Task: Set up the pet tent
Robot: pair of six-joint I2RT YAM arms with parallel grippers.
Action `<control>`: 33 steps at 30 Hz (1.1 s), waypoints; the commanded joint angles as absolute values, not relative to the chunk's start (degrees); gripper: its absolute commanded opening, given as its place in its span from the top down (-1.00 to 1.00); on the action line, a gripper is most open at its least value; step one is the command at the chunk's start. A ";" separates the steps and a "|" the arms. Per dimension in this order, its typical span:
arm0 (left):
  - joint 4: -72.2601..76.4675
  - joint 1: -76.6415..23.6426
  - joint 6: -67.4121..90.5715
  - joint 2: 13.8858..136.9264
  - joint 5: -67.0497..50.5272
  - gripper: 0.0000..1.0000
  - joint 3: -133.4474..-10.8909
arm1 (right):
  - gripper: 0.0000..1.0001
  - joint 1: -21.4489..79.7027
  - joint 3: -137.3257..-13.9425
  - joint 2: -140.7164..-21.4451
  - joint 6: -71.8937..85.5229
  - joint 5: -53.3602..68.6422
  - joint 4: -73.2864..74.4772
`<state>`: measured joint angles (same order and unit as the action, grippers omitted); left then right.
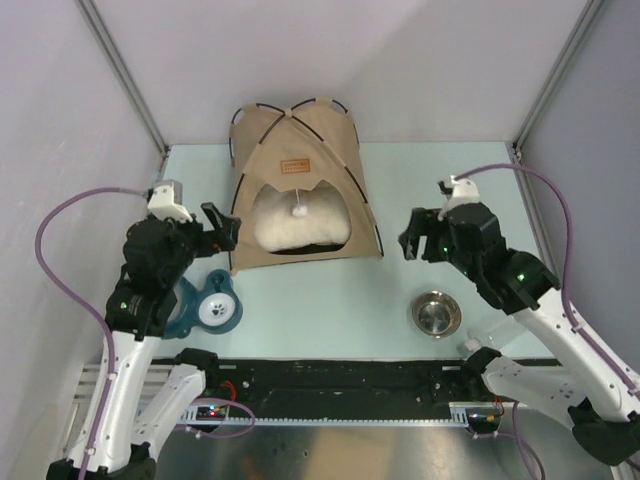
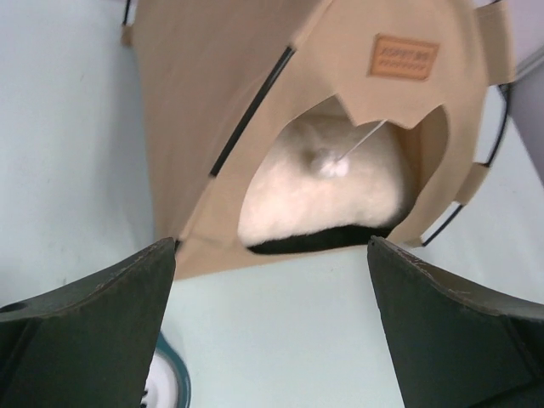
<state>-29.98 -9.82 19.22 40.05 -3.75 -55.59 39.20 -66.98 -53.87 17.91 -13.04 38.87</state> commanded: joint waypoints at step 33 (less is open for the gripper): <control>-36.08 -8.36 26.89 40.35 -0.80 -0.97 -54.67 | -0.52 5.16 -36.46 -61.13 42.81 -10.72 47.01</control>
